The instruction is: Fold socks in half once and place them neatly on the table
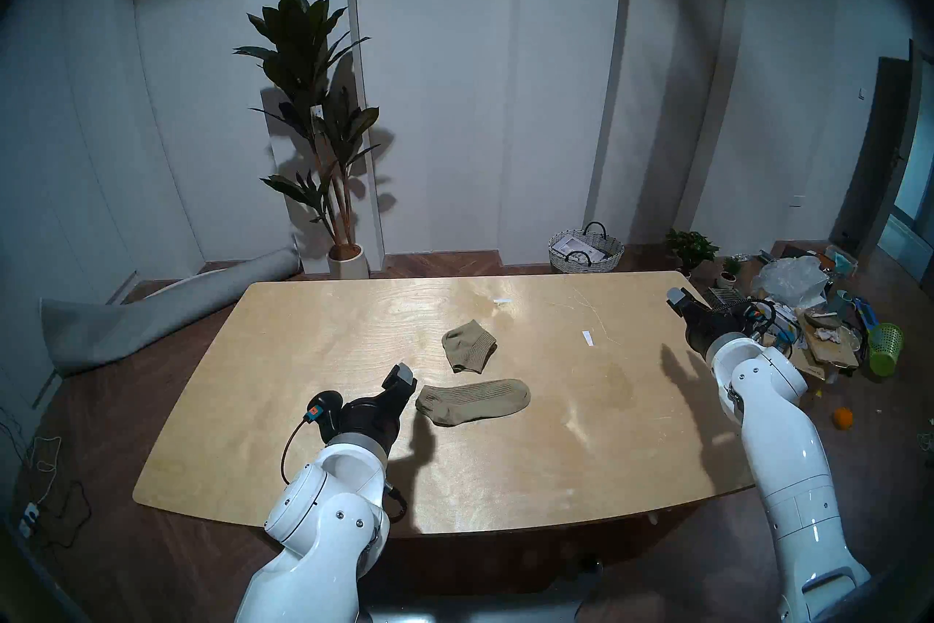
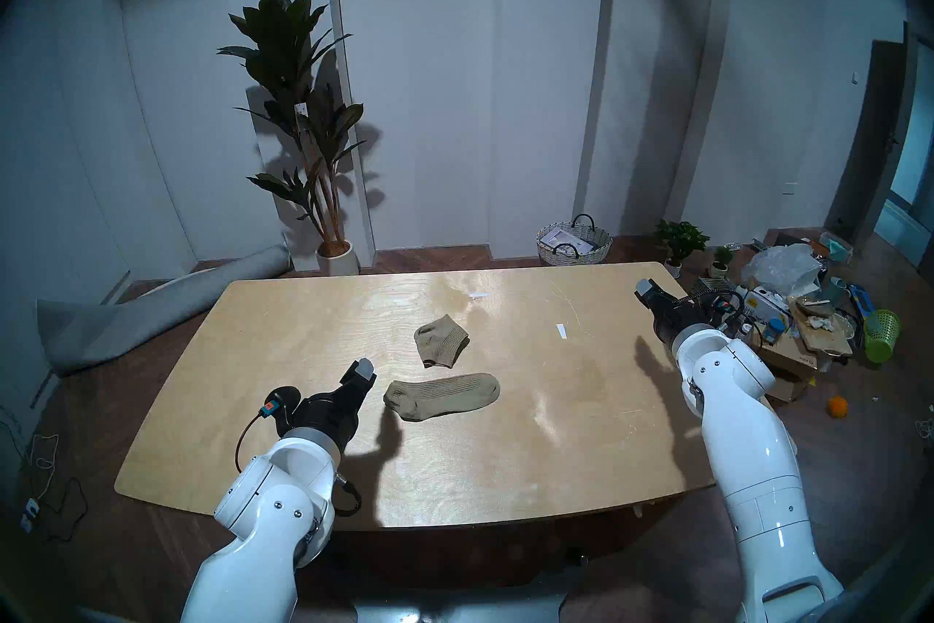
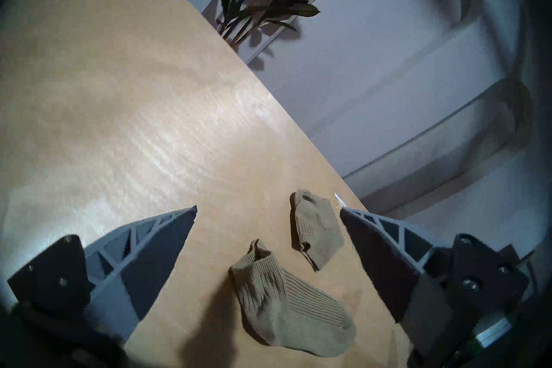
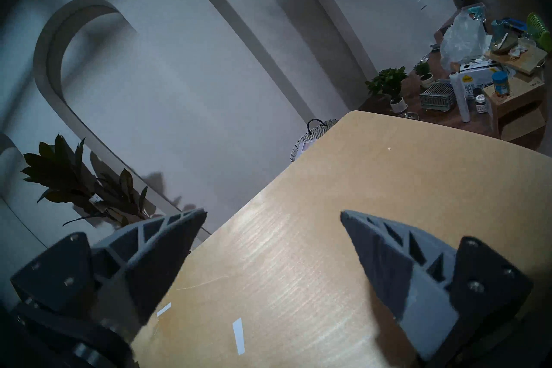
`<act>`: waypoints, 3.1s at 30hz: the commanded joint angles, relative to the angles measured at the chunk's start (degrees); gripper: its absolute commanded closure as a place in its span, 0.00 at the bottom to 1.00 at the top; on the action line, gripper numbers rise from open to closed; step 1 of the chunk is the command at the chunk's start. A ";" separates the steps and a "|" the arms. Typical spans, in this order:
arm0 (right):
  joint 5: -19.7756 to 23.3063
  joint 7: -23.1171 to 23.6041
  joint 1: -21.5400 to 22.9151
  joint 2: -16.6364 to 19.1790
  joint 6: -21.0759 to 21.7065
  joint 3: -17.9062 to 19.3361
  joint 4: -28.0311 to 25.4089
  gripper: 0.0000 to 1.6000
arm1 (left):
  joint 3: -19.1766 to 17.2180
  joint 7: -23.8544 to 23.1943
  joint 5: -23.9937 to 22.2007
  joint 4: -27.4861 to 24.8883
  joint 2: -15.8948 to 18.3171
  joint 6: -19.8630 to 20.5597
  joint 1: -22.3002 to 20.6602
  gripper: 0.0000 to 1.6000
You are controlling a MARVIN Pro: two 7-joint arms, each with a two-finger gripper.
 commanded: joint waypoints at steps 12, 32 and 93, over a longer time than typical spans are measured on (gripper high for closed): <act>-1.14 5.55 5.42 2.09 -2.16 -1.13 1.40 0.00 | 2.44 -0.47 -5.35 4.31 -0.17 -0.98 -3.98 0.00; -1.95 7.11 5.94 2.92 -2.95 1.09 2.48 0.00 | 5.08 4.44 -4.18 10.34 -0.80 0.99 -11.03 0.00; -3.52 6.18 4.98 1.74 -3.43 1.98 1.26 0.00 | 8.73 12.73 0.39 14.59 0.82 3.45 -12.91 0.67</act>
